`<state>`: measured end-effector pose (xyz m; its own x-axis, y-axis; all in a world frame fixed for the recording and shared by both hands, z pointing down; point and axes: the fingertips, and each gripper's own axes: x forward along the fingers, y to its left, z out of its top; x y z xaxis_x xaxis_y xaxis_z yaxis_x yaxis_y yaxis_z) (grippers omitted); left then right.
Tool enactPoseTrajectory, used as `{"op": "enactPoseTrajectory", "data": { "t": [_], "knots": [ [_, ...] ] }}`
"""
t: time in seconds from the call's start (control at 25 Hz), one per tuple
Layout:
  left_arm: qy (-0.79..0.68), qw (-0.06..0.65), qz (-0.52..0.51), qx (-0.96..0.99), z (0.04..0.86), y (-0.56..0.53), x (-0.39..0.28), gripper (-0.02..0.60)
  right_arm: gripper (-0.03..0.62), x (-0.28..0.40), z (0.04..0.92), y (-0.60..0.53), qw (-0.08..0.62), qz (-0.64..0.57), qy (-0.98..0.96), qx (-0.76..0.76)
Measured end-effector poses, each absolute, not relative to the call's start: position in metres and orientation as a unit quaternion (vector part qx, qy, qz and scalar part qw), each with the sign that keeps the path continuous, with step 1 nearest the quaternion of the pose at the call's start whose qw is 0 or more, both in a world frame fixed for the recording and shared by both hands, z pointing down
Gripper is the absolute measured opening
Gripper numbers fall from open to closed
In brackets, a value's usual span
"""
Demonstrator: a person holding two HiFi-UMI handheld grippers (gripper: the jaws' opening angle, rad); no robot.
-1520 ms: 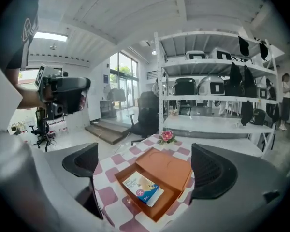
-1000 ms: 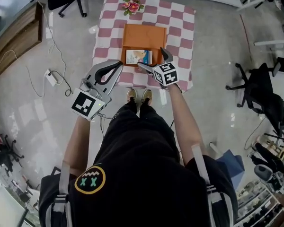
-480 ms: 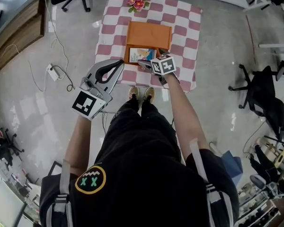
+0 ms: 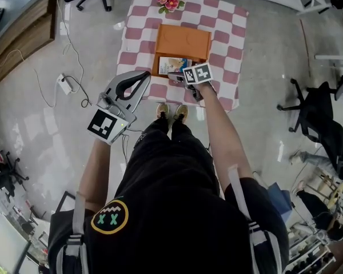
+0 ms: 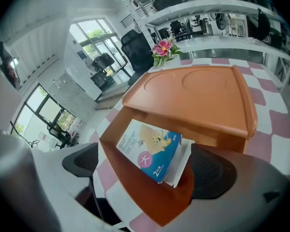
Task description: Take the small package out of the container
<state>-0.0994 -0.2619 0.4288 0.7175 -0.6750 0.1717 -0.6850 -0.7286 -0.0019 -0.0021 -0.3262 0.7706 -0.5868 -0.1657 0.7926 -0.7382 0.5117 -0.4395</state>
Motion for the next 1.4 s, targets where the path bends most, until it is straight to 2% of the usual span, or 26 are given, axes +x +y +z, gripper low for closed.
{"op": "enactPoseTrajectory", "data": {
  "t": [0.44,1.0,1.12,1.4],
  "knots": [
    [-0.369,0.035,0.081,0.925,0.431,-0.262,-0.101,0.017,0.595,-0.006,0.779,-0.328,0.372,0.463,-0.760,0.263],
    [-0.382,0.053,0.074,0.920,0.424,-0.262,-0.107,0.017,0.577,-0.015,0.781,-0.340,0.293,0.601,-0.707,0.230],
    [-0.383,0.056,0.076,0.919,0.424,-0.262,-0.108,0.018,0.529,-0.016,0.776,-0.338,0.282,0.618,-0.705,0.201],
    [-0.384,0.066,0.068,0.919,0.419,-0.264,-0.106,0.017,0.480,-0.016,0.781,-0.330,0.269,0.638,-0.697,0.188]
  ]
}}
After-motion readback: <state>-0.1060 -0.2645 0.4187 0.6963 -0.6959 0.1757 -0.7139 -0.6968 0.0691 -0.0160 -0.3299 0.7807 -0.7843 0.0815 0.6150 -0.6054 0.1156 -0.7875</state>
